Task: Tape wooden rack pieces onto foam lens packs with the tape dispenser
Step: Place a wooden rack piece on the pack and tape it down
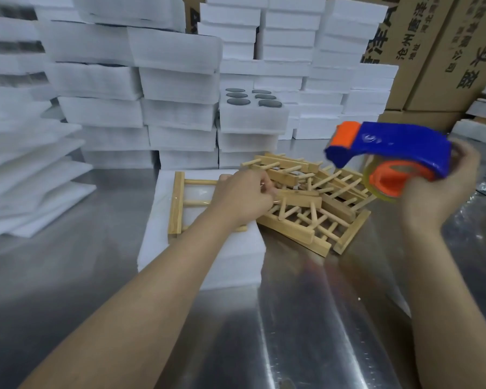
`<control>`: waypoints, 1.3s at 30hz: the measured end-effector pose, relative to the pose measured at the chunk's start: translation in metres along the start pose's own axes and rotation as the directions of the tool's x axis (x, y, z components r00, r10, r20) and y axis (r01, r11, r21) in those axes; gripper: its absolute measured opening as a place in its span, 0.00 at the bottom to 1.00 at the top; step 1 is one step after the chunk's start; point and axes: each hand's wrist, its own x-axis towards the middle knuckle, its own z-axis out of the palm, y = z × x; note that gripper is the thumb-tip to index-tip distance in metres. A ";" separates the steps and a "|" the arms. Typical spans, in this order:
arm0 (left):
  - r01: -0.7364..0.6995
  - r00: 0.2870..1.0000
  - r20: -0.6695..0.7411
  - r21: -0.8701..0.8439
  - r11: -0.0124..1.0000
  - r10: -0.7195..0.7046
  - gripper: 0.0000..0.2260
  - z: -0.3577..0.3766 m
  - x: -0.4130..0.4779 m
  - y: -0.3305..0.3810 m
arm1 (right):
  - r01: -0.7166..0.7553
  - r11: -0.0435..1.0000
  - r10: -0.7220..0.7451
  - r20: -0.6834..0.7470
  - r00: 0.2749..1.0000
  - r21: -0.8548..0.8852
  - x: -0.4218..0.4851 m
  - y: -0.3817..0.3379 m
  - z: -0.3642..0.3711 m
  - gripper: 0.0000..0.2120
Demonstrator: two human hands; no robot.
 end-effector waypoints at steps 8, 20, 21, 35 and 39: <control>0.015 0.997 0.072 0.022 1.000 -0.017 0.16 0.006 0.012 -0.004 | -0.744 0.638 0.769 0.114 0.629 -0.198 0.032 0.037 -0.024 0.25; 0.021 0.998 0.059 0.018 1.000 -0.022 0.15 0.006 0.008 -0.003 | -0.649 0.657 0.749 0.235 0.620 -0.383 0.017 0.026 -0.005 0.24; 0.026 0.998 0.056 0.015 1.000 -0.027 0.15 0.006 0.007 -0.002 | -0.649 0.667 0.742 0.247 0.623 -0.367 0.015 0.024 -0.002 0.22; 0.148 0.986 0.091 -0.121 0.981 -0.138 0.12 -0.002 0.002 0.007 | 0.072 0.918 0.080 0.358 0.930 -0.391 -0.037 -0.009 0.026 0.22; 0.145 0.988 0.074 -0.144 0.979 -0.136 0.18 -0.002 0.001 0.006 | 0.007 0.997 0.054 0.724 0.687 -0.082 -0.084 -0.042 0.045 0.15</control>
